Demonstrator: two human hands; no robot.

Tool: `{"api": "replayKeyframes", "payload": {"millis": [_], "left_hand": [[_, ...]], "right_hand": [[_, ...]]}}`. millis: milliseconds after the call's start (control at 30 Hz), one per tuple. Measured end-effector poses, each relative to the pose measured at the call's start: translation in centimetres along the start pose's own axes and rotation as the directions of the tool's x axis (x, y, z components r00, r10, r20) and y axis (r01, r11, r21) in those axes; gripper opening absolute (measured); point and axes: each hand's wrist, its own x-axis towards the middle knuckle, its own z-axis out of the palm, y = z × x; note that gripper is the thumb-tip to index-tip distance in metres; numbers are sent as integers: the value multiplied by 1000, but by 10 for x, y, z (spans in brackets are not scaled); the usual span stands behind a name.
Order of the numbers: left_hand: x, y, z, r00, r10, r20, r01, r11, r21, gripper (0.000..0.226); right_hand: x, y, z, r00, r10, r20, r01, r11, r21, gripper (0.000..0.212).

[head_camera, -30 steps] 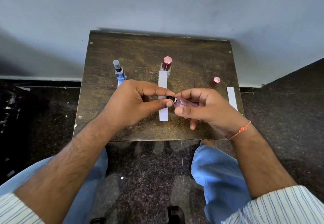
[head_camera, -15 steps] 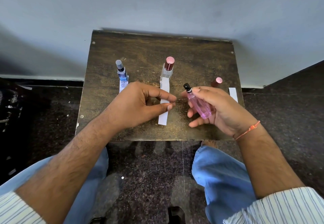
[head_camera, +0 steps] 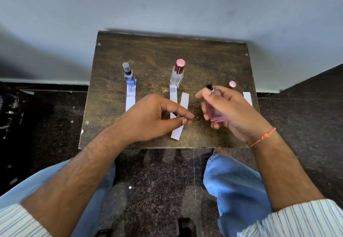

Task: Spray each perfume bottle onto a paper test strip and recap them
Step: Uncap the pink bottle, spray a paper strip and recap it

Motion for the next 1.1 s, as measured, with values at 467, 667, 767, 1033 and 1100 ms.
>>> {"api": "replayKeyframes", "payload": {"millis": [467,667,767,1033,1100], "left_hand": [[4,4,5,999,39,-28,-37,999,39,21],[4,6,5,999,42,-23,-40,997,72,22],[5,5,6,999,48,-15,-47,997,56,22],[5,4,4,998,60,-18,-59,997,49,22],[5,4,3,998,61,-21,-60,997,42,24]], "right_hand": [[5,6,15,904,-226,-363,50,899,-436,52],[-1,3,24,910,-282,-304,138,898,-419,34],[-2,1,24,908,-300,-292,152,887,-437,31],[-1,1,23,910,-305,-280,155,878,-453,48],[0,1,21,913,-297,-279,147,879,-454,44]]}}
